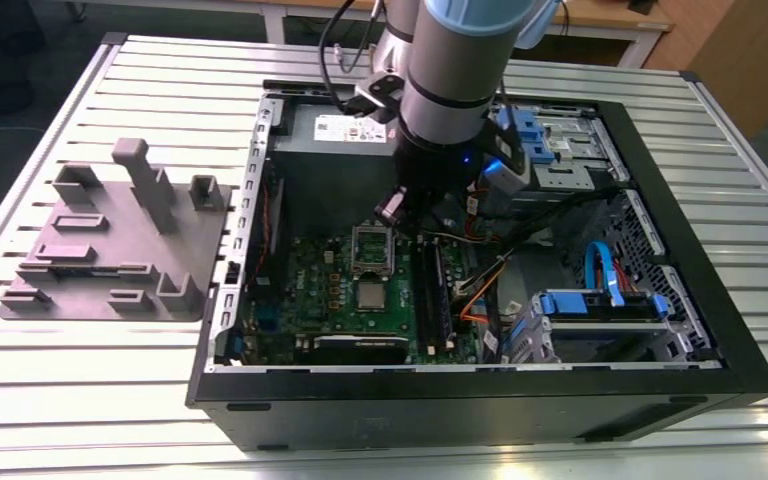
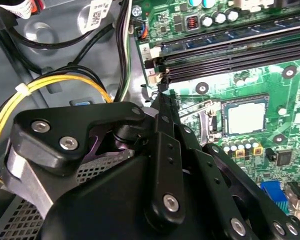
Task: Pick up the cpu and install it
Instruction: 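Close the cpu cover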
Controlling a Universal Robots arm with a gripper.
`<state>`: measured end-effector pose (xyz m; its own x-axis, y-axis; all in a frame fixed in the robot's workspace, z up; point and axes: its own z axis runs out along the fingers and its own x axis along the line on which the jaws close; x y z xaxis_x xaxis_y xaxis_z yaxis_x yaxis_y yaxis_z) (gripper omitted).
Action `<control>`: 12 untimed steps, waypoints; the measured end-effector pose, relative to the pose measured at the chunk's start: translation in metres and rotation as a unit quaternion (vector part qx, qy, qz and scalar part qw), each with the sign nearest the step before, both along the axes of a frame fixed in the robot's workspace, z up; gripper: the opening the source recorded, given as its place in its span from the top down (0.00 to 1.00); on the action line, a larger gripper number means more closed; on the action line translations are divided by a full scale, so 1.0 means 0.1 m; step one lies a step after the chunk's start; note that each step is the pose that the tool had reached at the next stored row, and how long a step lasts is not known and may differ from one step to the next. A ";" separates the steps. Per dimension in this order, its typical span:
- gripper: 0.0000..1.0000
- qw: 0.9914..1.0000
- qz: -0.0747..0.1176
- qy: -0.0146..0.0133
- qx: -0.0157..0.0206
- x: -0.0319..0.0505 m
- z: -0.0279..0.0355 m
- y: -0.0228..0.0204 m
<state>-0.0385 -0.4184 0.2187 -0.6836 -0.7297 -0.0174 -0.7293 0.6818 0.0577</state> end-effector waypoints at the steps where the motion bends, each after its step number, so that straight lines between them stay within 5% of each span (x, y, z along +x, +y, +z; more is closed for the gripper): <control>1: 0.90 1.000 0.001 0.000 0.003 0.000 -0.009 0.001; 6: 0.90 1.000 0.004 0.000 0.021 0.000 -0.048 0.003; 12: 0.90 1.000 0.011 0.000 0.024 -0.022 -0.082 0.003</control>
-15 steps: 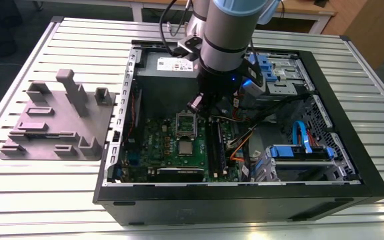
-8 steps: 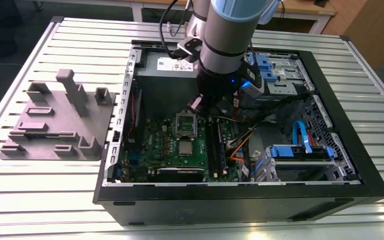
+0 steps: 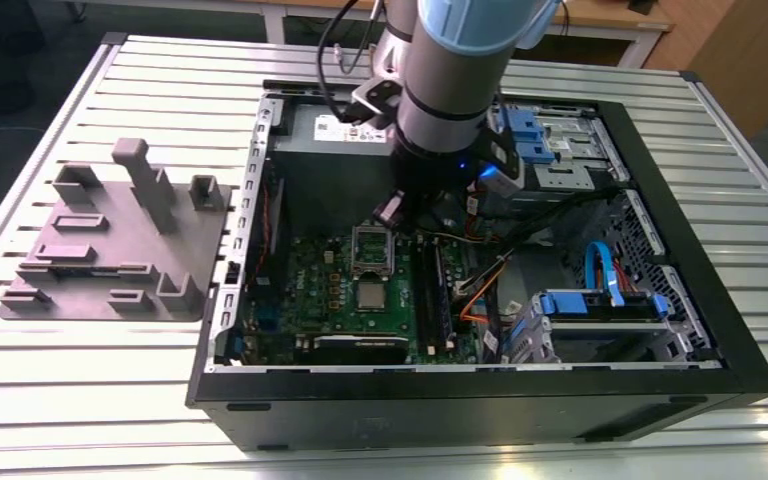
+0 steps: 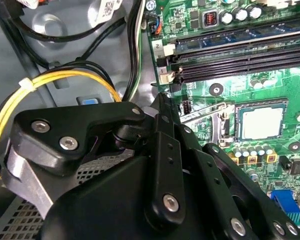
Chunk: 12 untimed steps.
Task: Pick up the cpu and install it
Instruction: 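Close the cpu cover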
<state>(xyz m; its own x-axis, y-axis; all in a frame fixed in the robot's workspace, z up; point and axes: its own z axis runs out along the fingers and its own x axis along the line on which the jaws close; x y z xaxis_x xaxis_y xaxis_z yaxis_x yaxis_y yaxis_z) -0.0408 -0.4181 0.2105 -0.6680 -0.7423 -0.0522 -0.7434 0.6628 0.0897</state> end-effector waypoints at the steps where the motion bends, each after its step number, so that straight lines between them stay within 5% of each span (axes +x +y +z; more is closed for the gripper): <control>1: 0.90 1.000 0.002 0.000 0.000 -0.004 -0.006 0.000; 5: 0.90 1.000 0.005 0.000 0.000 -0.015 -0.014 0.000; 12: 0.90 1.000 0.005 0.000 -0.006 -0.016 -0.003 0.000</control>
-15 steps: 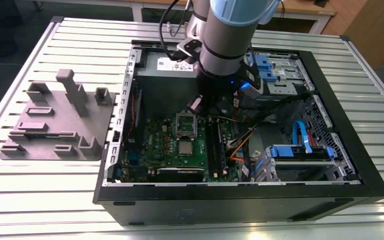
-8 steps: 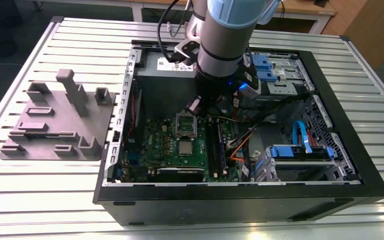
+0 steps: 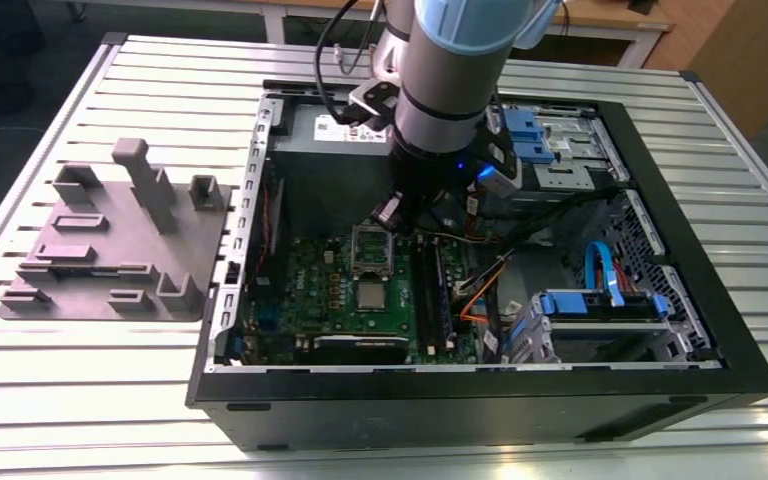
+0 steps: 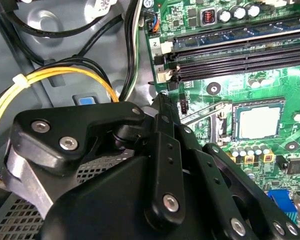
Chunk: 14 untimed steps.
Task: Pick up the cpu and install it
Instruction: 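Close the cpu cover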
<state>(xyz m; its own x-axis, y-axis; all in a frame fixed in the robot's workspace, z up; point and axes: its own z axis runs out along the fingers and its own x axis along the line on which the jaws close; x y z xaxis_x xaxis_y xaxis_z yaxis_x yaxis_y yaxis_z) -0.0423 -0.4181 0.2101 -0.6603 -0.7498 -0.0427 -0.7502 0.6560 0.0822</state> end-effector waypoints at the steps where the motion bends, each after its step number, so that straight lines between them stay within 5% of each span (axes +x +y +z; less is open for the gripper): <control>1: 0.90 1.000 0.000 0.000 -0.001 0.000 0.006 0.000; 7: 0.90 1.000 0.000 0.000 -0.006 0.000 0.068 0.001; 14: 0.90 1.000 0.000 0.000 -0.026 -0.005 0.101 0.000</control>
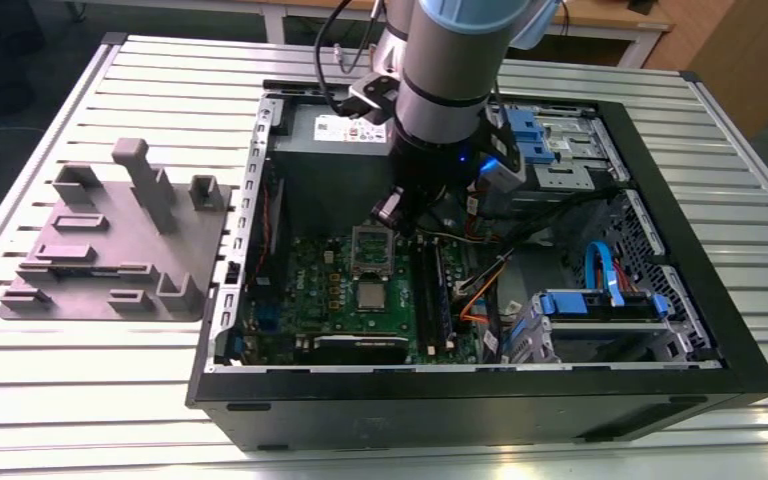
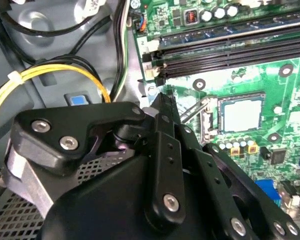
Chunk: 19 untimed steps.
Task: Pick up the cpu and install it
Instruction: 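Close the cpu cover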
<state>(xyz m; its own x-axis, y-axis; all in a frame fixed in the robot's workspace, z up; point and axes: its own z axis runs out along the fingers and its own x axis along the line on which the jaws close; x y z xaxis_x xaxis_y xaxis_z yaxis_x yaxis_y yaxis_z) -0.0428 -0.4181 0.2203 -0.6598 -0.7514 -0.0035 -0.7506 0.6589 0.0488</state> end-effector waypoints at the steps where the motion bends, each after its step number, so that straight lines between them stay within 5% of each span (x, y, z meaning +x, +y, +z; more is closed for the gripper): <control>1: 0.90 1.000 0.000 0.000 -0.001 0.000 0.009 -0.001; 8: 0.90 1.000 0.000 0.000 -0.005 -0.008 0.068 0.000; 19: 0.90 1.000 0.000 0.000 -0.005 -0.020 0.074 -0.048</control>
